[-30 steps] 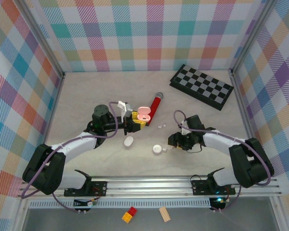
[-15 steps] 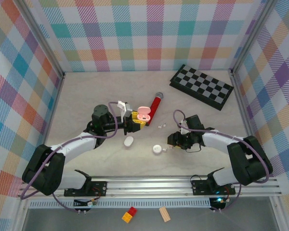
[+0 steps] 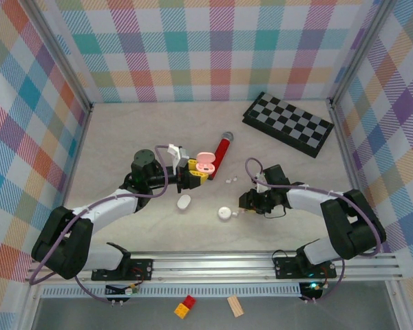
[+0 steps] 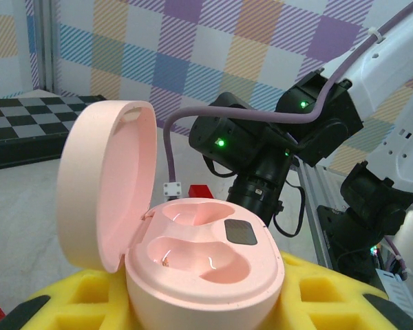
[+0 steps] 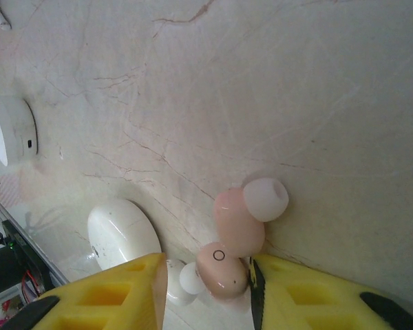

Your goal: Insert the wireless bluetooth earbuds into the charging case

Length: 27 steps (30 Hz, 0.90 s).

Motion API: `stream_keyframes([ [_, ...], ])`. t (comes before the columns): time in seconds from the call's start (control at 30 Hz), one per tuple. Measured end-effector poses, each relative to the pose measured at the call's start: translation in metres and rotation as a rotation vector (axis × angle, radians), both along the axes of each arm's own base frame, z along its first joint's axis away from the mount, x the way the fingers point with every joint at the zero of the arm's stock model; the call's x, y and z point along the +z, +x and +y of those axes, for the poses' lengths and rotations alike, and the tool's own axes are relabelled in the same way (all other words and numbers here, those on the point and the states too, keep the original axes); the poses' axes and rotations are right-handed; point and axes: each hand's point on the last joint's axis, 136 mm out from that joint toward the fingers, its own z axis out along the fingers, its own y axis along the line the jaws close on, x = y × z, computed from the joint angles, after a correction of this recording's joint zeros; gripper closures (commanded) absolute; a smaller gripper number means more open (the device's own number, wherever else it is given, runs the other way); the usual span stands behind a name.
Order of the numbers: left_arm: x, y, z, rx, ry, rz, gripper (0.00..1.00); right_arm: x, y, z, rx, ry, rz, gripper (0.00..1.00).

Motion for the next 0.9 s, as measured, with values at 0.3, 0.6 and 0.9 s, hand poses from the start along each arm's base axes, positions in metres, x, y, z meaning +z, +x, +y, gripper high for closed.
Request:
stream_keyframes([
  [0.3, 0.003, -0.001, 0.000, 0.000, -0.004, -0.008, 0.66, -0.005, 0.000, 0.001, -0.001, -0.003, 0.014, 0.70],
  [0.6, 0.004, -0.001, 0.001, 0.000, -0.006, -0.012, 0.66, -0.003, -0.001, 0.005, 0.004, 0.005, 0.010, 0.60],
  [0.9, 0.005, -0.002, 0.001, 0.000, -0.007, -0.015, 0.66, 0.005, 0.009, 0.003, 0.008, -0.032, -0.057, 0.56],
])
